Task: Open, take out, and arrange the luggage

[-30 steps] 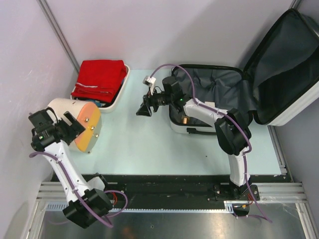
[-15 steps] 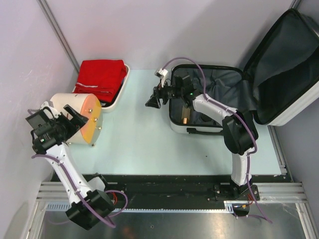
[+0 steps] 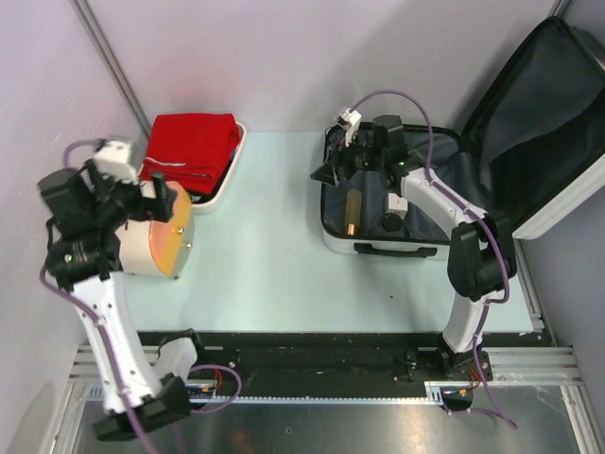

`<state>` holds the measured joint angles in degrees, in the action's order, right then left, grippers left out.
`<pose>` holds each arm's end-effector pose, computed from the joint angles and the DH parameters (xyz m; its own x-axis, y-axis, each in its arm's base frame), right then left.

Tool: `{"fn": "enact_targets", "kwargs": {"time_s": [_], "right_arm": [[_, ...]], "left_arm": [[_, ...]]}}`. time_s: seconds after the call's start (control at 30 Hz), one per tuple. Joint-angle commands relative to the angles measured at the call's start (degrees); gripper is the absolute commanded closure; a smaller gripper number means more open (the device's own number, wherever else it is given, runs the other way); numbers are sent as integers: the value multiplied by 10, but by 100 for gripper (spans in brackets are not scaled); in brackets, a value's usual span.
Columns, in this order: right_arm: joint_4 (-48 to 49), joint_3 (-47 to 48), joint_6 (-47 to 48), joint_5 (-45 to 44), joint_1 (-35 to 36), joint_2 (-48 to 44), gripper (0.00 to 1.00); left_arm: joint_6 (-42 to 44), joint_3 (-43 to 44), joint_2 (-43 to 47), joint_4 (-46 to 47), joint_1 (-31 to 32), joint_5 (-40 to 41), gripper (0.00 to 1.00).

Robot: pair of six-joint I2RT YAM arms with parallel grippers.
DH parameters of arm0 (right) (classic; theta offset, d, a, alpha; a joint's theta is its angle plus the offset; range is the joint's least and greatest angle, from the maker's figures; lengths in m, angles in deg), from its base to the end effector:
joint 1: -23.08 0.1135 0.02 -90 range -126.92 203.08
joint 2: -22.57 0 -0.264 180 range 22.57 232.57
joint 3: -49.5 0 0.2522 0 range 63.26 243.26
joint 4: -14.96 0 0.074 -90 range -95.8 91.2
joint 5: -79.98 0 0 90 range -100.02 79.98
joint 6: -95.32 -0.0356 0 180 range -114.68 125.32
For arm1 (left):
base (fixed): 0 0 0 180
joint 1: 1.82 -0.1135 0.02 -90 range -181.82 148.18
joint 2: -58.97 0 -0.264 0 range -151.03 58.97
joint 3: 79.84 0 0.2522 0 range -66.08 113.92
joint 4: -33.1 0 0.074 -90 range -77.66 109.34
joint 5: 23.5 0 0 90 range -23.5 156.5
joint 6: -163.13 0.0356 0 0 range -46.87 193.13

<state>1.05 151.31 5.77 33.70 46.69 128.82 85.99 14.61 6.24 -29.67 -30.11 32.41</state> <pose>0.3933 0.1988 0.3160 -0.2815 -0.1292 -0.9508 -0.8928 0.3985 0.2101 0.1371 0.0511 0.4543 -0.2932 0.0515 -0.9547 0.1368 0.9905 0.0114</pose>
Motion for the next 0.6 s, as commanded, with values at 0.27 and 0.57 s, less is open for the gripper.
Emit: {"fn": "enact_targets", "kwargs": {"time_s": [0.27, 0.57], "right_arm": [[-169, -54, 148, -48, -103, -79, 21], [-151, -61, 134, -35, -105, -81, 21]], "left_arm": [[465, -16, -97, -116, 387, 365, 2], [645, -55, -149, -115, 374, 454, 26]]}}
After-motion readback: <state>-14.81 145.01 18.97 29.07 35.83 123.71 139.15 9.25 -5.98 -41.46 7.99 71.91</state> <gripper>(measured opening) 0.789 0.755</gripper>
